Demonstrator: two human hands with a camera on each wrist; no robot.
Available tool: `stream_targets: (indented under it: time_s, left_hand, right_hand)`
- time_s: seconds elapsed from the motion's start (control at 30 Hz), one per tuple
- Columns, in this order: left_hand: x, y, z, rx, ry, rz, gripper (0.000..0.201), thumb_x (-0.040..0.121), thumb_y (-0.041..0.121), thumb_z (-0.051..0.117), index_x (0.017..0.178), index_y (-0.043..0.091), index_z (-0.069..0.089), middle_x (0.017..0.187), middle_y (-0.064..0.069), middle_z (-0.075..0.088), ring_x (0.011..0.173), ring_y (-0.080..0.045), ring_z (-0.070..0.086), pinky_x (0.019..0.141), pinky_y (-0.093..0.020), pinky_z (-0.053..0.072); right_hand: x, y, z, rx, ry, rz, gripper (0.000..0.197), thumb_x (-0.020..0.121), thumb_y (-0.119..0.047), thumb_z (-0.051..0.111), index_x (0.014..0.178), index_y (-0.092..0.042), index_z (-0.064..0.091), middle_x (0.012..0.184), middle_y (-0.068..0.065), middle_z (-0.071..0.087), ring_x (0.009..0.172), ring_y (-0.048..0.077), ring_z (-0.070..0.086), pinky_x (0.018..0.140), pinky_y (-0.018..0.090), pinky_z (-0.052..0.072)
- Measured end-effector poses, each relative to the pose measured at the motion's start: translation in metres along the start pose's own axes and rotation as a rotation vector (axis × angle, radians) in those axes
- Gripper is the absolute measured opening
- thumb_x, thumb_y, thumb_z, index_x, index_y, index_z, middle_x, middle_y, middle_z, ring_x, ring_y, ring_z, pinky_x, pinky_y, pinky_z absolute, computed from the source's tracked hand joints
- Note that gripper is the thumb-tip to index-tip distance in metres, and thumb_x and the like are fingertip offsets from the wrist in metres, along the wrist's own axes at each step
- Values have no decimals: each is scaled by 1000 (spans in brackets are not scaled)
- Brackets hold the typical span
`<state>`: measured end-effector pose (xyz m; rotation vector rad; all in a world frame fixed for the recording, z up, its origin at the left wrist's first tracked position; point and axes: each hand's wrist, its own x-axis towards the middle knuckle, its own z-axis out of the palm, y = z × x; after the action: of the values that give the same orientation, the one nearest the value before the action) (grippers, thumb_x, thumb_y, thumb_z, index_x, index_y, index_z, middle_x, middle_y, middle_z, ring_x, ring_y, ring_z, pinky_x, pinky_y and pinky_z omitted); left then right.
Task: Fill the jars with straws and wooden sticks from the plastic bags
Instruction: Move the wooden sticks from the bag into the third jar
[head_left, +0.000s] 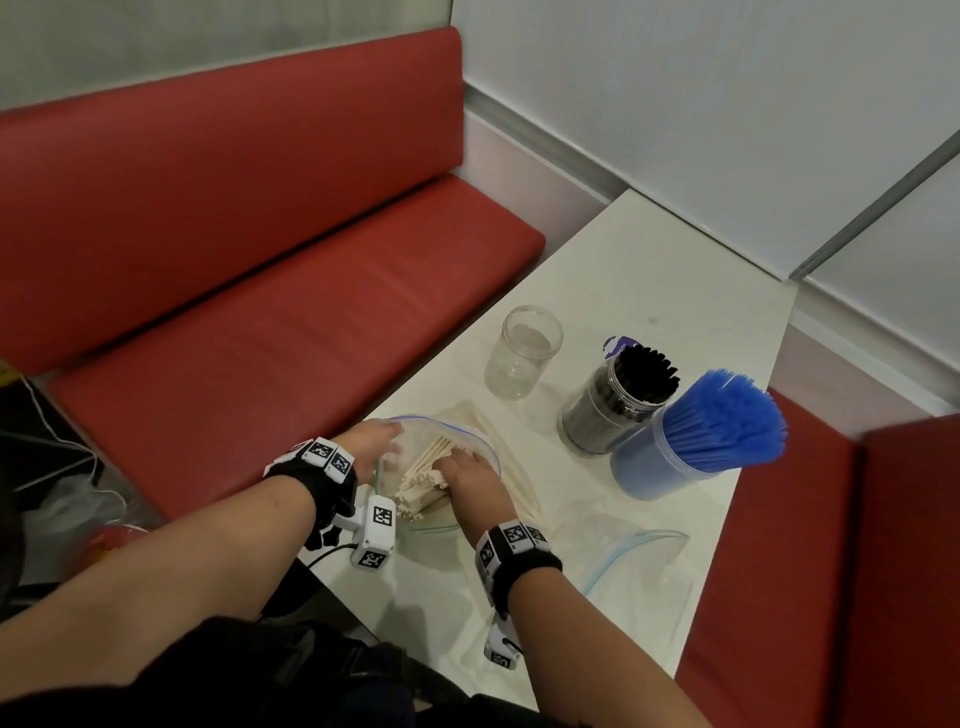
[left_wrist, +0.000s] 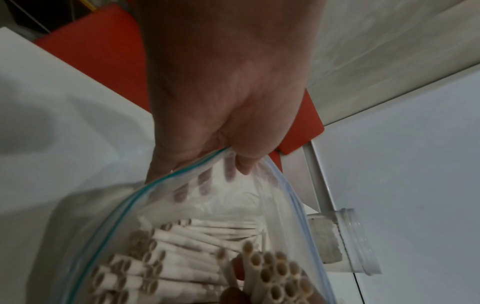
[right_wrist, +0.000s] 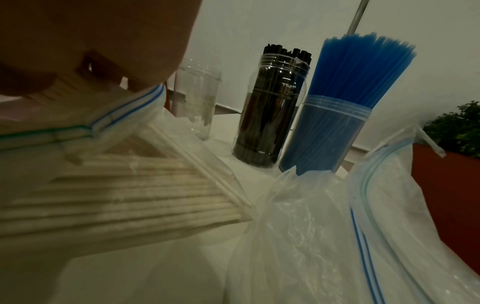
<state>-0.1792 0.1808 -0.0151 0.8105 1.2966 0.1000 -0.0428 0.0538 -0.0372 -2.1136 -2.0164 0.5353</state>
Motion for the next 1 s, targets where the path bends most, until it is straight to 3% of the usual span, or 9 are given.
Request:
stream_targets:
  time_s: [0.13, 0.27, 0.37, 0.5, 0.6, 0.67, 0.77, 0.87, 1.0]
  left_hand:
    - [-3, 6, 3, 76, 10, -24, 32, 104, 32, 42, 132, 19, 49, 114, -7, 49, 87, -25, 46, 76, -40, 43]
    - [-7, 11, 7, 146, 8, -26, 33, 102, 31, 43, 132, 18, 51, 113, -7, 50, 92, -26, 47, 86, -46, 45]
    - [-7, 10, 6, 175, 26, 28, 37, 102, 27, 46, 135, 12, 50, 113, -8, 50, 96, -26, 48, 92, -47, 45]
    - [-6, 4, 4, 201, 54, 96, 44, 102, 26, 48, 139, 4, 47, 114, -11, 48, 101, -26, 47, 99, -48, 44]
    - [-12, 4, 7, 210, 31, 48, 37, 103, 28, 43, 136, 12, 50, 114, -9, 49, 96, -26, 48, 86, -44, 47]
    - [-17, 4, 9, 235, 32, 21, 32, 102, 30, 42, 130, 16, 50, 112, -7, 49, 88, -23, 49, 72, -36, 46]
    - [-23, 7, 9, 291, 19, 30, 24, 100, 26, 43, 119, 14, 51, 105, -9, 51, 86, -24, 53, 70, -38, 50]
    - [-27, 7, 9, 309, -14, 57, 19, 101, 22, 41, 113, 13, 52, 93, -8, 52, 79, -25, 57, 75, -43, 53]
    - [-26, 3, 9, 327, -67, 76, 27, 100, 15, 43, 125, 10, 50, 97, -9, 53, 83, -25, 57, 83, -45, 53]
  right_hand:
    - [-3, -9, 0, -88, 7, -7, 44, 95, 2, 43, 133, -14, 55, 161, 15, 31, 153, 28, 19, 124, 48, 8]
    - [-2, -19, -5, -111, 35, 19, 39, 94, 0, 44, 128, -15, 56, 164, 22, 13, 153, 34, 8, 124, 52, 1]
    - [-2, -23, -9, -88, 71, 6, 36, 92, 0, 46, 125, -11, 55, 163, 20, 19, 151, 34, 14, 124, 50, 4]
    - [-2, -26, -14, 79, 214, -31, 28, 93, 0, 47, 119, -4, 58, 149, 18, 43, 142, 34, 33, 122, 46, 17]
    - [0, -33, -19, 381, 268, 25, 26, 96, -3, 45, 119, -9, 57, 129, 12, 57, 127, 28, 47, 110, 43, 37]
    - [2, -37, -24, 589, 311, 91, 27, 99, -9, 42, 117, -23, 55, 116, 1, 64, 111, 17, 59, 95, 33, 48]
    - [6, -40, -36, 724, 421, 207, 13, 105, -23, 40, 101, -34, 46, 94, -13, 66, 86, -3, 61, 75, 12, 44]
    - [11, -37, -52, 831, 540, 325, 12, 107, -35, 40, 101, -31, 49, 91, -10, 67, 86, 0, 62, 79, 18, 47]
    - [12, -24, -69, 982, 673, 410, 21, 107, -28, 43, 111, -12, 55, 87, -23, 67, 87, -14, 58, 75, 2, 40]
